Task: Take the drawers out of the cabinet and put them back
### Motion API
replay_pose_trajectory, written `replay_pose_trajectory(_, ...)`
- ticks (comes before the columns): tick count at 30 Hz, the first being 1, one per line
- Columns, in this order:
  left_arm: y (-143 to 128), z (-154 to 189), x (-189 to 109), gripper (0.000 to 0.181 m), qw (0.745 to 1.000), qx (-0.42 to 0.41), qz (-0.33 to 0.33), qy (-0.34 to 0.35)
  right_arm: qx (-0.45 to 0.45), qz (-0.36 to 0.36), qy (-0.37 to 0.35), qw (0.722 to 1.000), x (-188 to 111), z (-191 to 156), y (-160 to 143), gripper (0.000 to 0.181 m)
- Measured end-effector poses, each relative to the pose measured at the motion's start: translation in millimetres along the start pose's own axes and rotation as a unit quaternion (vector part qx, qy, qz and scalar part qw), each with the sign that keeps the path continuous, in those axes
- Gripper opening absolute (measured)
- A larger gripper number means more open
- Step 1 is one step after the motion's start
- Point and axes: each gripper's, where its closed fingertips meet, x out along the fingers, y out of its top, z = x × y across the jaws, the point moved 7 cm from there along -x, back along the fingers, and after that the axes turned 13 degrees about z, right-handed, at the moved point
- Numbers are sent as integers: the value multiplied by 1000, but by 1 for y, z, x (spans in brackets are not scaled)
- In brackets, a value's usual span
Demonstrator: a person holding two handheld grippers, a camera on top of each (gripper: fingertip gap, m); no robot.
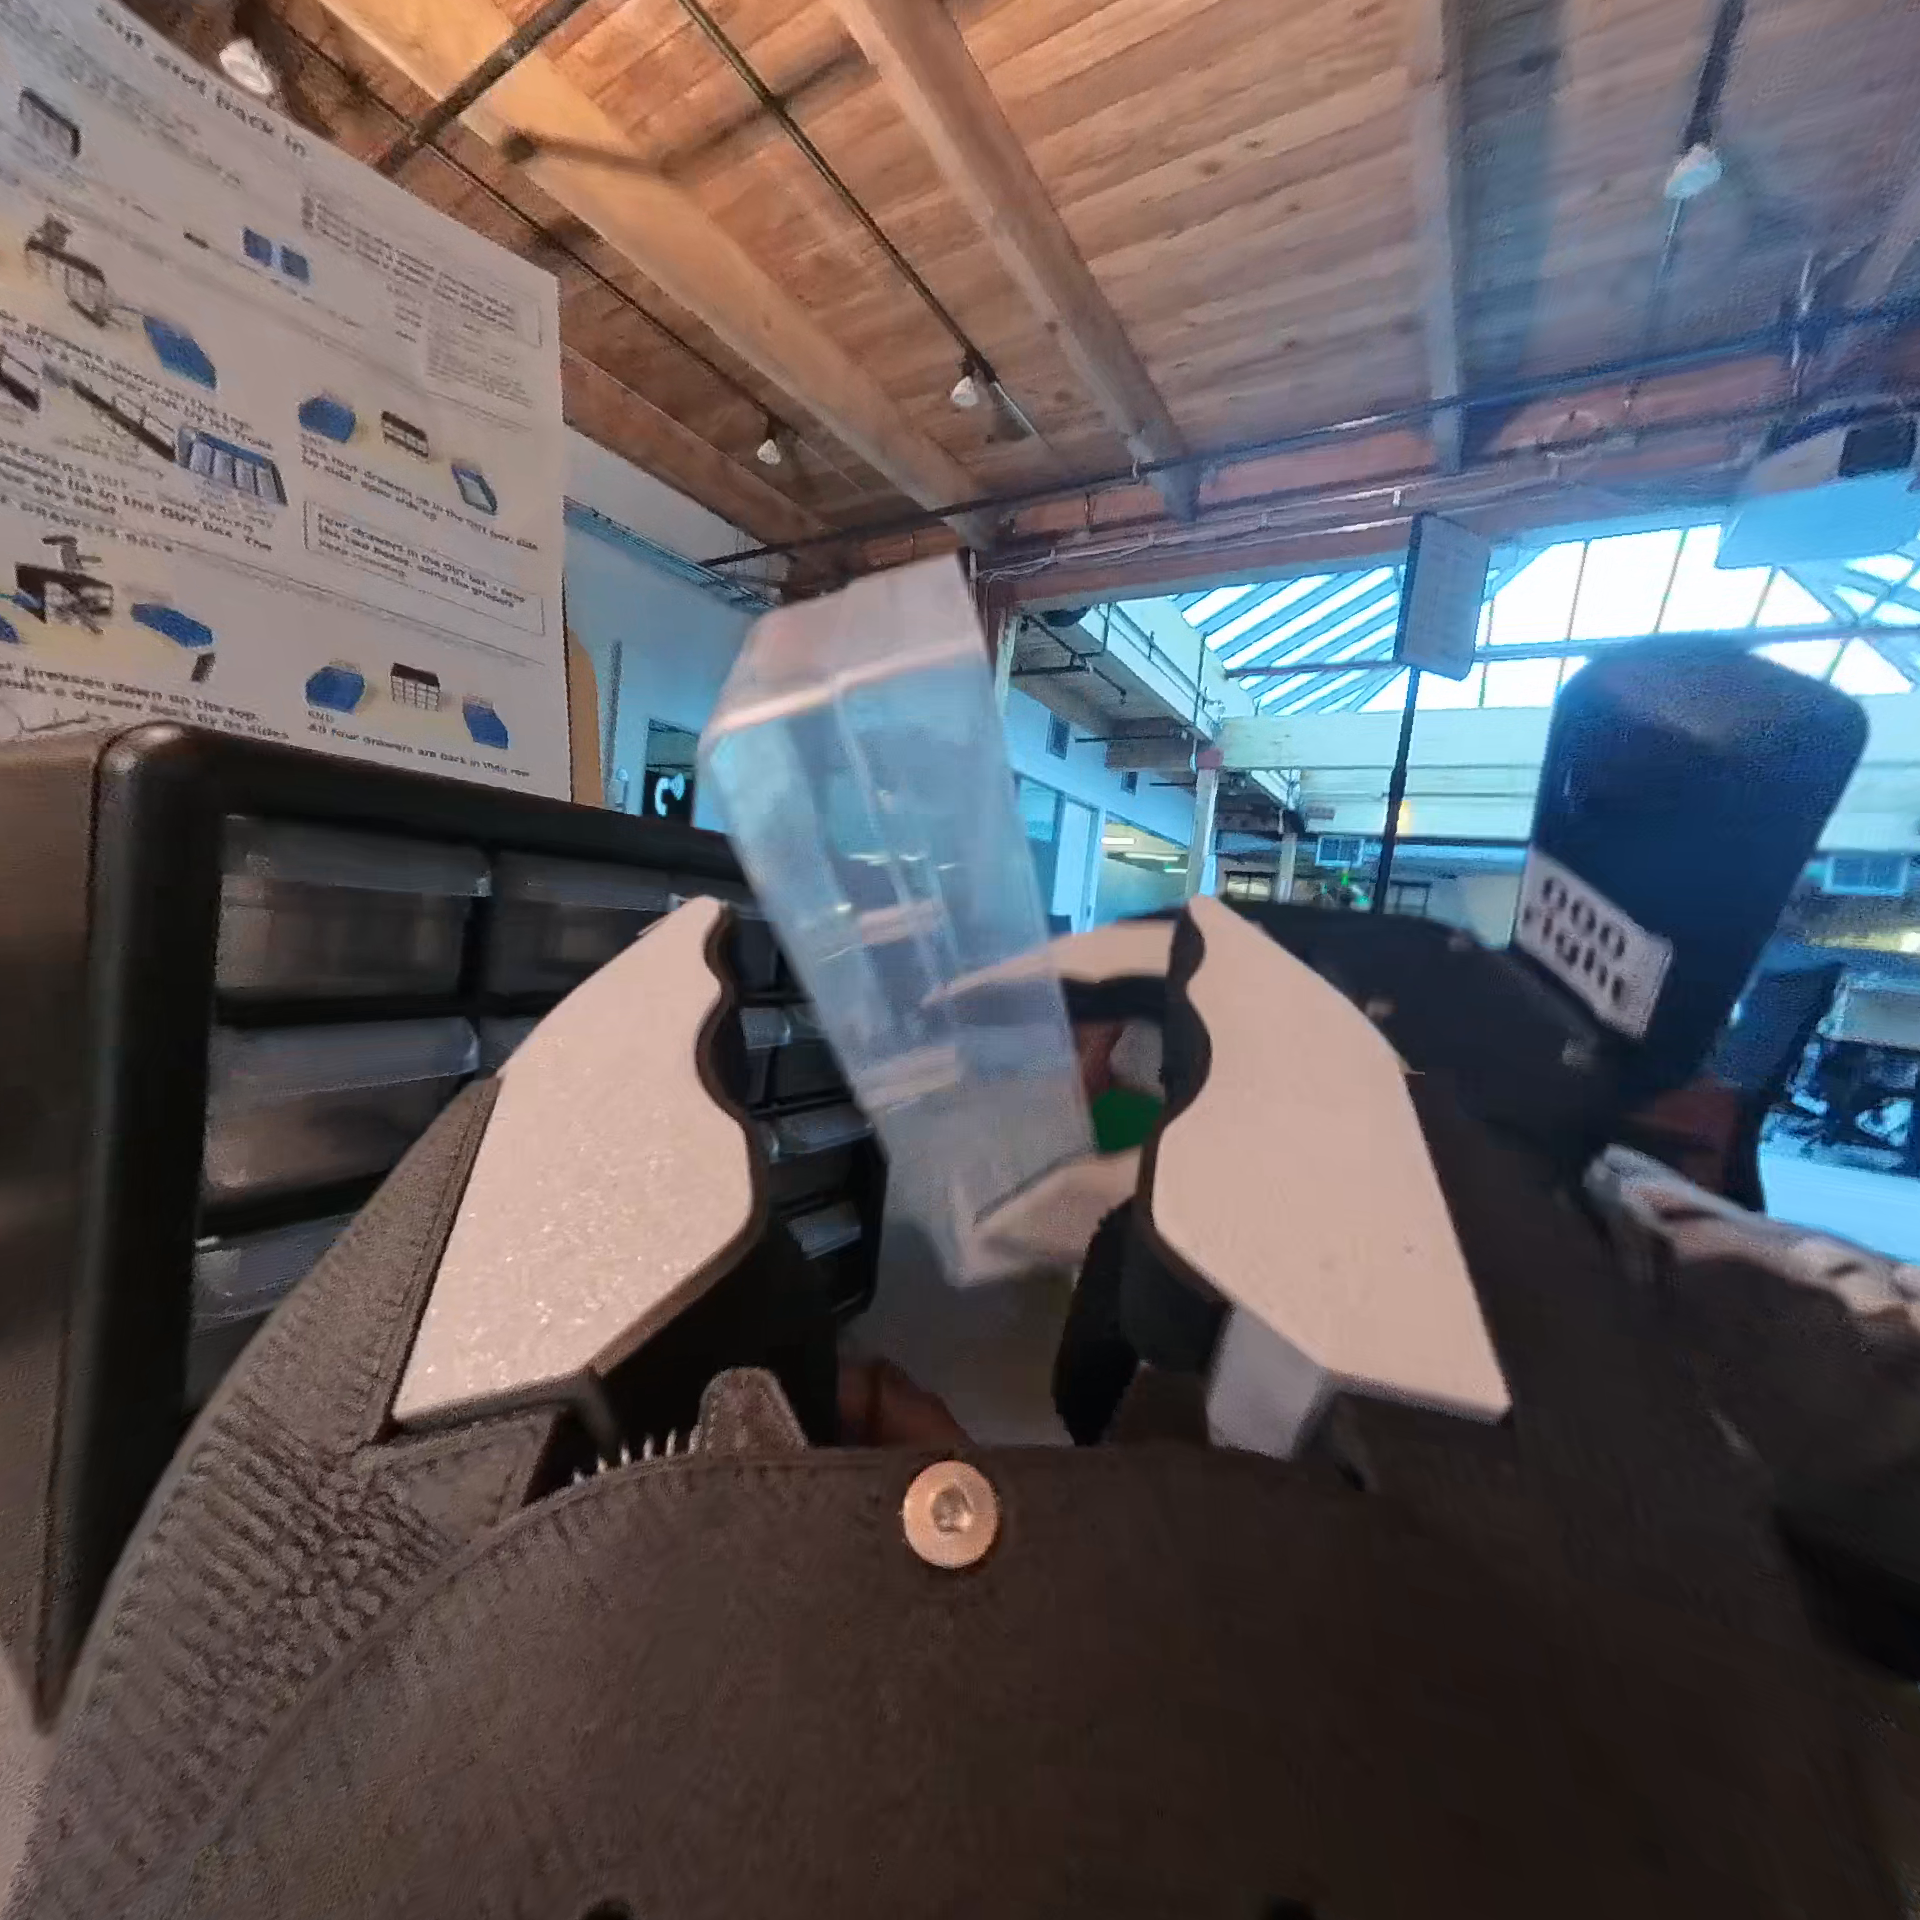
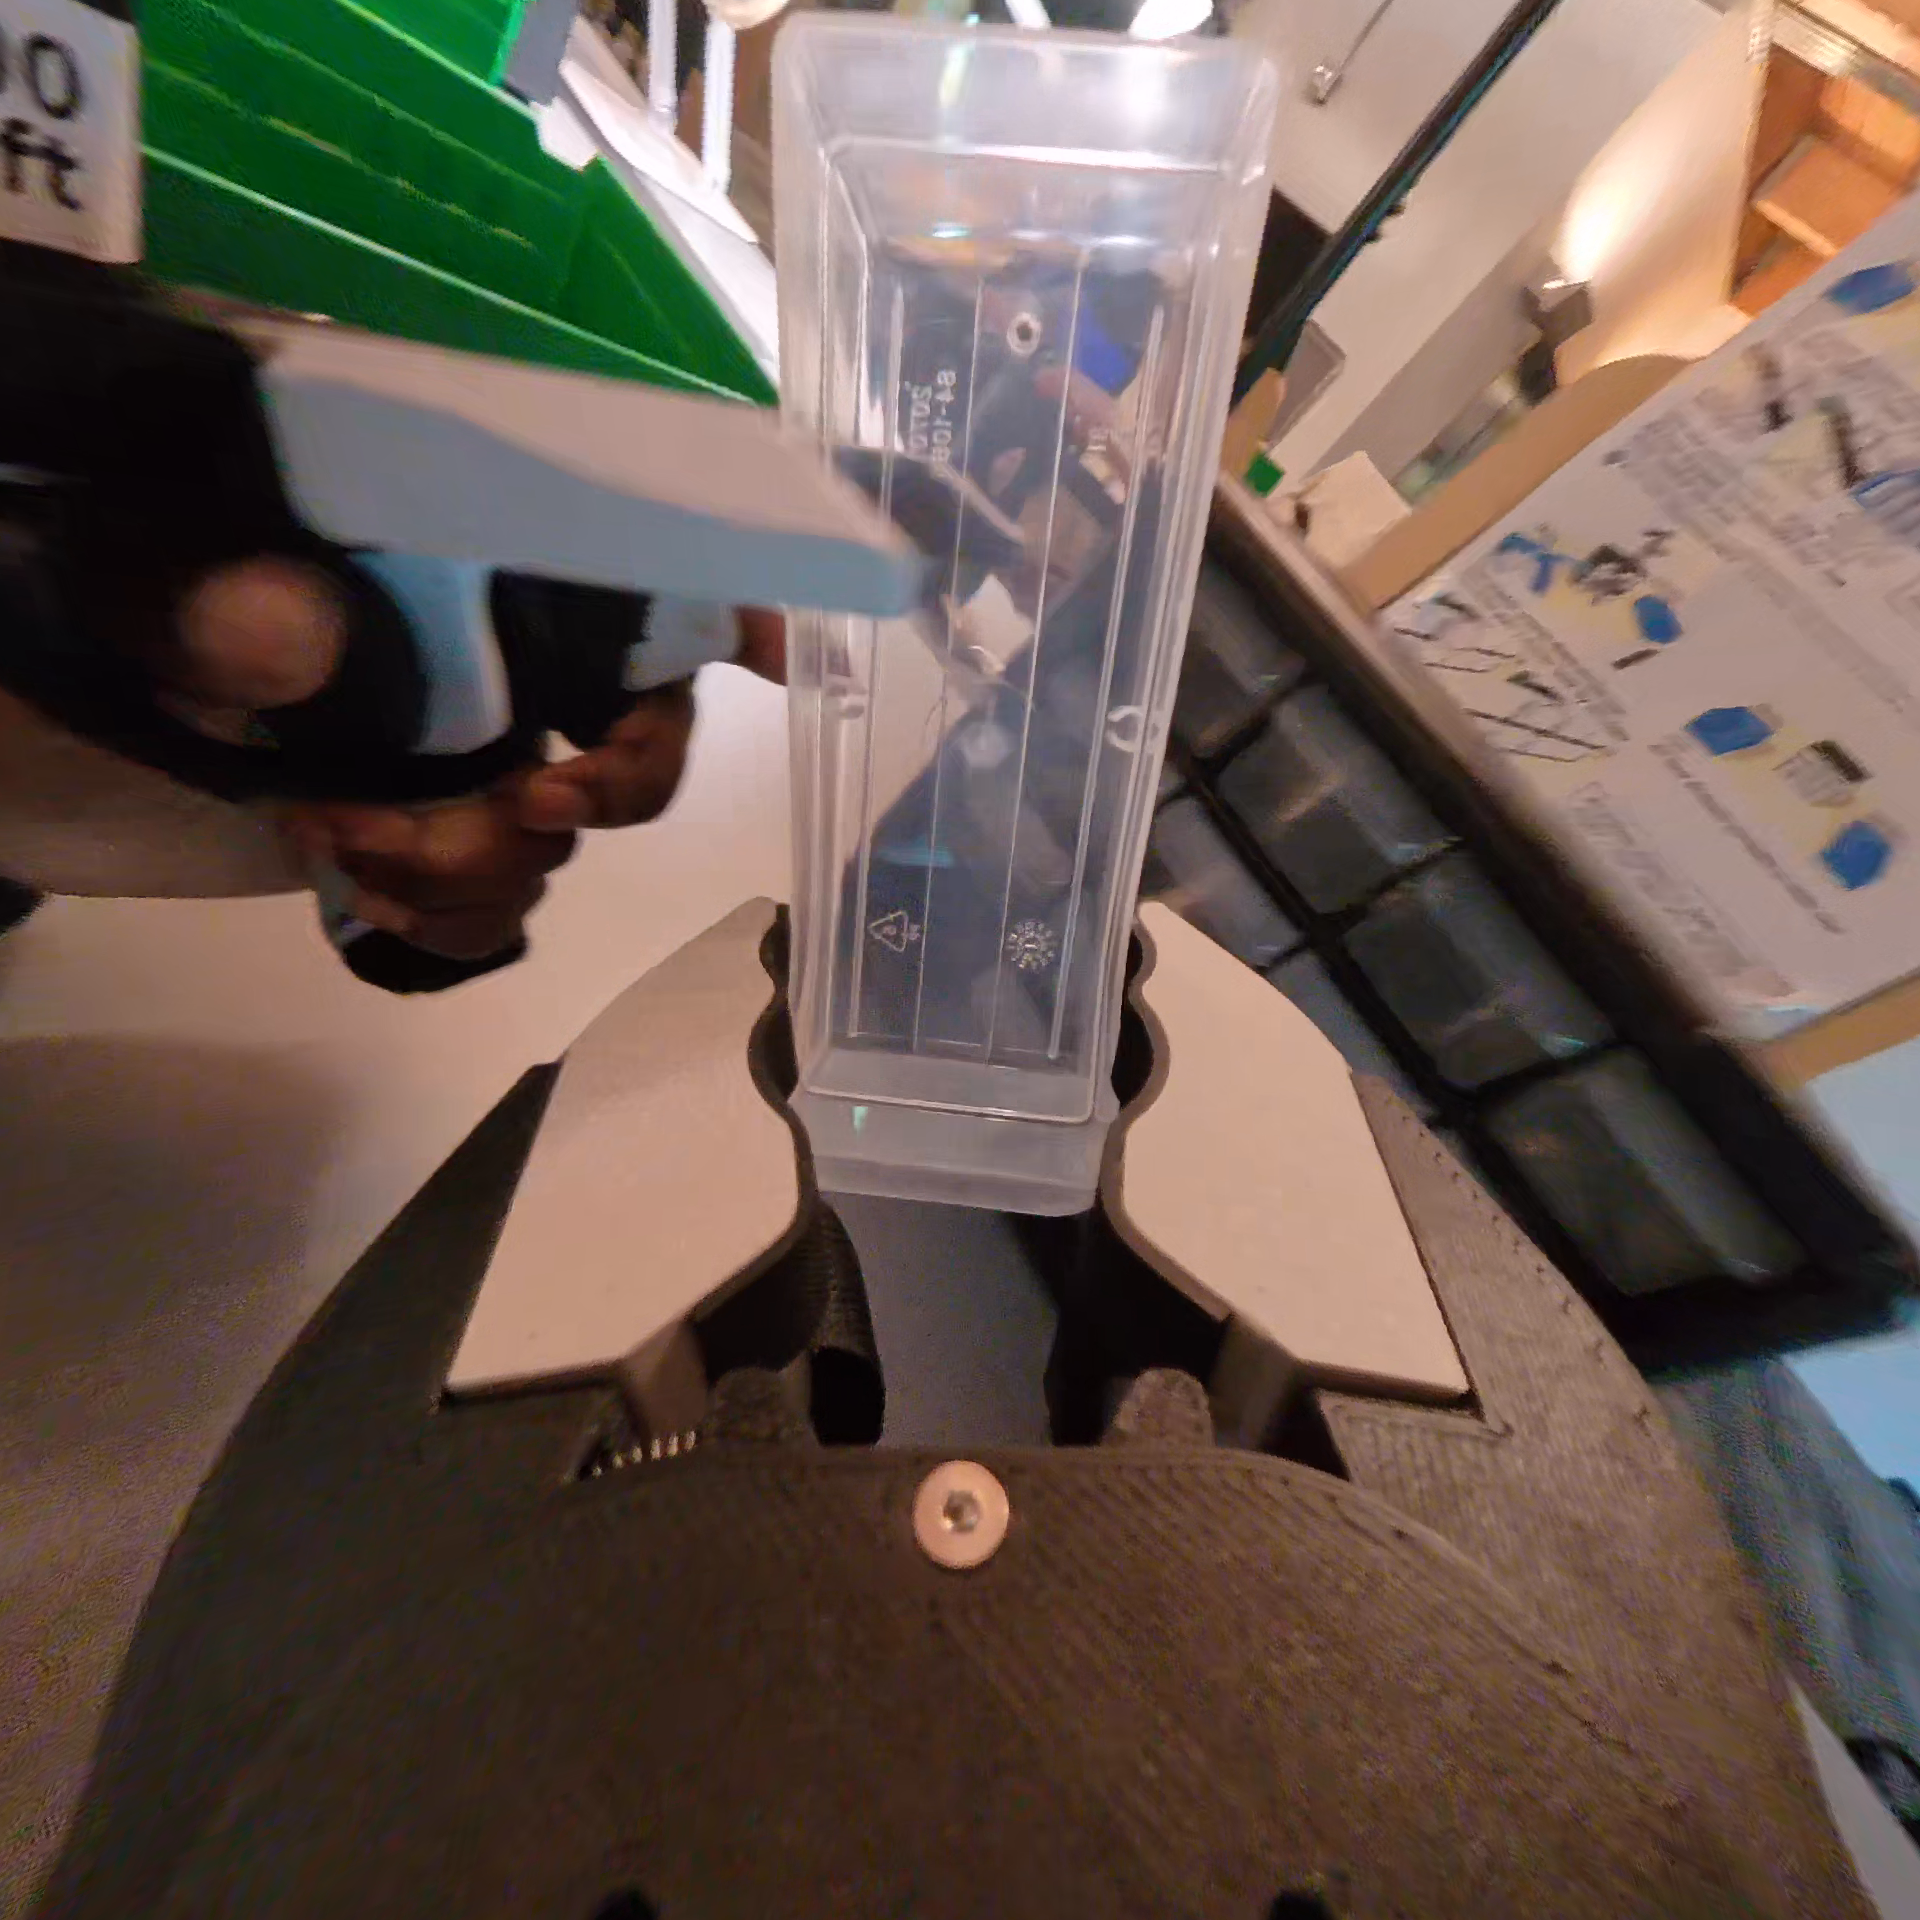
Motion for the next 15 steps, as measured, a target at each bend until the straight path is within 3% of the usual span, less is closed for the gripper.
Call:
replay_pose_trajectory(4,-4,-9,-3,79,1000,4,-10,27,-19,-7,-44,999,-36,41,18,59)
replay_pose_trajectory(8,-10,-13,-4,75,998,42,-30,30,-35,-61,-76,995,-108,95,28,60)
replay_pose_trajectory(12,-15,-7,-2,75,997,62,-46,7,-35,-219,-71,972,-195,158,2,61)
replay_pose_trajectory(15,-19,-3,-1,74,995,86,-59,-9,-18,-388,-56,920,-260,199,-39,61)
